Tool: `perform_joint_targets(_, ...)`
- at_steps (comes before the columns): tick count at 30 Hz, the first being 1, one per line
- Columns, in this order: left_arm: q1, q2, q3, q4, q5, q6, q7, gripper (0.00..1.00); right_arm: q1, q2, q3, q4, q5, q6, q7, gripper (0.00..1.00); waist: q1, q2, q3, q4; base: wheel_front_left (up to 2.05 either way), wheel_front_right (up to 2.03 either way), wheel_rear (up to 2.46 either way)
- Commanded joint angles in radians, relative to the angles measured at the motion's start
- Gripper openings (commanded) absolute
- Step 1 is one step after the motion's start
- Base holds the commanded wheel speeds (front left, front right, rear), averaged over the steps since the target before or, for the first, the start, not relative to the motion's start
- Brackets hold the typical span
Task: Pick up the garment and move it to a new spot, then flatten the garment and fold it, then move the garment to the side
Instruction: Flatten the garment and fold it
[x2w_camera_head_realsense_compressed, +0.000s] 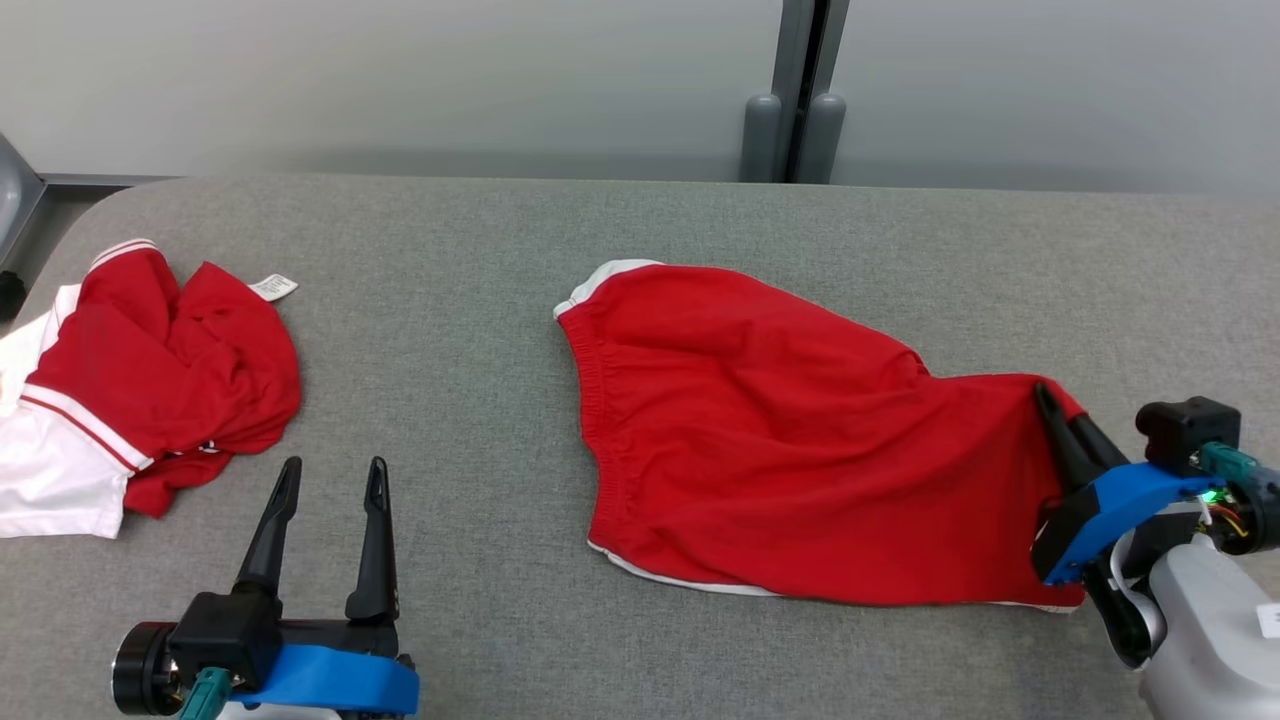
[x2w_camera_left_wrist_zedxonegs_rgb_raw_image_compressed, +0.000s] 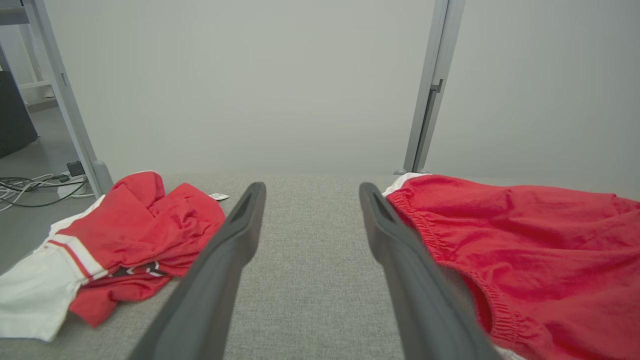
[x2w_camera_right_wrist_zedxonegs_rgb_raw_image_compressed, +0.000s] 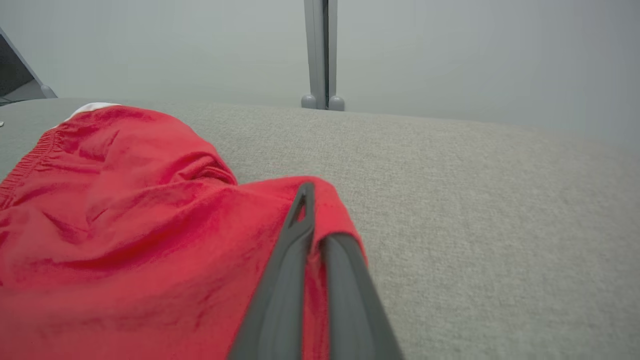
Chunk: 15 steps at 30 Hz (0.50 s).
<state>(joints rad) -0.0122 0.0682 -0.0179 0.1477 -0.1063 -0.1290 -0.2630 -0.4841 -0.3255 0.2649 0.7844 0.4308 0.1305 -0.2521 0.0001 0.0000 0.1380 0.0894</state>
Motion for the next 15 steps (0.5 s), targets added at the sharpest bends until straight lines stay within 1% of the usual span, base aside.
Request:
perform_joint_targets(1,-0.014,0.005,-0.004,0.001,-0.005,-0.002,-0.003,1.00,-0.013,0.002,0.009,0.015,0.006,0.000,0.003,0.00,-0.0001,0.0000,0.001,0.001,0.00,0.00,0.00)
perform_joint_targets(2,-0.014,0.005,-0.005,0.002,-0.004,-0.002,-0.003,1.00,-0.027,0.005,0.020,0.039,0.007,0.000,0.001,0.40,-0.0001,0.0000,0.001,0.001,0.00,0.00,0.00)
perform_joint_targets(3,-0.014,0.005,-0.005,0.002,-0.004,-0.002,-0.003,1.00,-0.039,0.011,0.028,0.058,0.013,0.000,-0.001,0.98,-0.0001,0.0000,0.002,-0.001,0.00,0.00,0.00)
perform_joint_targets(4,-0.015,0.005,-0.006,0.004,-0.003,-0.002,-0.003,1.00,-0.047,0.018,0.037,0.074,0.021,0.000,-0.004,1.00,-0.0001,0.0000,0.002,-0.003,0.00,0.00,0.00)
perform_joint_targets(6,-0.016,0.006,-0.004,0.006,-0.005,-0.002,-0.003,1.00,-0.047,0.032,0.052,0.098,0.030,0.000,-0.008,1.00,-0.0001,0.0000,-0.001,-0.015,0.00,0.00,0.00)
perform_joint_targets(9,-0.010,0.006,-0.007,0.008,-0.006,-0.002,-0.003,1.00,-0.024,0.035,0.062,0.105,0.042,0.000,-0.013,1.00,-0.0001,0.0000,-0.008,-0.037,0.00,0.00,0.00)
perform_joint_targets(10,-0.004,0.007,-0.006,0.008,-0.007,-0.002,-0.003,1.00,0.006,0.035,0.038,0.071,0.041,0.000,-0.014,1.00,-0.0001,0.0000,-0.014,-0.056,0.00,0.00,0.00)
perform_joint_targets(15,-0.002,0.010,-0.009,0.010,-0.006,-0.002,-0.003,1.00,0.108,0.023,-0.050,-0.053,-0.005,0.000,-0.014,1.00,-0.0001,0.0000,-0.022,-0.100,0.00,0.00,0.00)
